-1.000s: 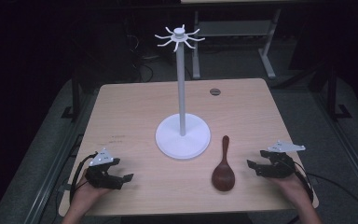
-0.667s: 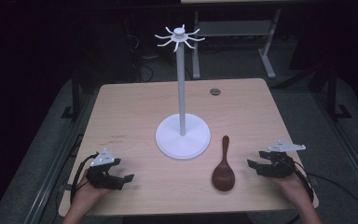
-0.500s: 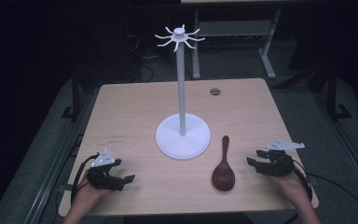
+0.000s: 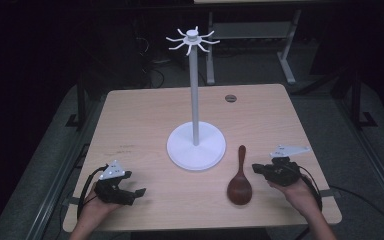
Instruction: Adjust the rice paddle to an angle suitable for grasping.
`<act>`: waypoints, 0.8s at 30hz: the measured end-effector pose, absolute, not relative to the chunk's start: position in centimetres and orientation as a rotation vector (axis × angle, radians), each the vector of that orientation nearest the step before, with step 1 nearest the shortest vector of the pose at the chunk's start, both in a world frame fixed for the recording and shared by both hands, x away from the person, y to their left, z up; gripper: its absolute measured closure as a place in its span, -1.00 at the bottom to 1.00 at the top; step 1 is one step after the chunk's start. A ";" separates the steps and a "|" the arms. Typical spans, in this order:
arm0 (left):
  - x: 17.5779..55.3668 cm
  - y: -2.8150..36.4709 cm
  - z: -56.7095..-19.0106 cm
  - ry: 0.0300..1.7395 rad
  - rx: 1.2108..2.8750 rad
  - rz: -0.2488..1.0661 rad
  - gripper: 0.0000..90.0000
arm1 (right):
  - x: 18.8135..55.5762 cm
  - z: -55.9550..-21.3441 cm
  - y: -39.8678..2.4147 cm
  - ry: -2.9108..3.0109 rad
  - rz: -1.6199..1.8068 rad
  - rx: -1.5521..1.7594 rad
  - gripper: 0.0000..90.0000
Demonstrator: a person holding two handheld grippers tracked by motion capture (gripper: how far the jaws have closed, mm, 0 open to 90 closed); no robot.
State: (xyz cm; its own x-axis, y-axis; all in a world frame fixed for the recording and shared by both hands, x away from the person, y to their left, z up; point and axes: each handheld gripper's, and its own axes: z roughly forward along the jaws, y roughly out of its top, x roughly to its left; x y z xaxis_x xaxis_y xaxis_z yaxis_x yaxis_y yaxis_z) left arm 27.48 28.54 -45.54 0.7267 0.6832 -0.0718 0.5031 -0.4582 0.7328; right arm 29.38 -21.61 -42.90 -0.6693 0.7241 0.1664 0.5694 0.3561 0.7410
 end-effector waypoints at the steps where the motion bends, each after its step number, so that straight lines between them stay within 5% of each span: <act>1: 27.5 28.5 -45.5 0.893 2.155 0.298 -0.71 | 29.4 -42.9 -21.2 2.437 1.205 1.156 1.00; 24: 27.4 28.7 -45.8 0.913 2.146 0.285 -0.71 | 28.0 -44.6 -13.3 2.714 1.083 0.896 1.00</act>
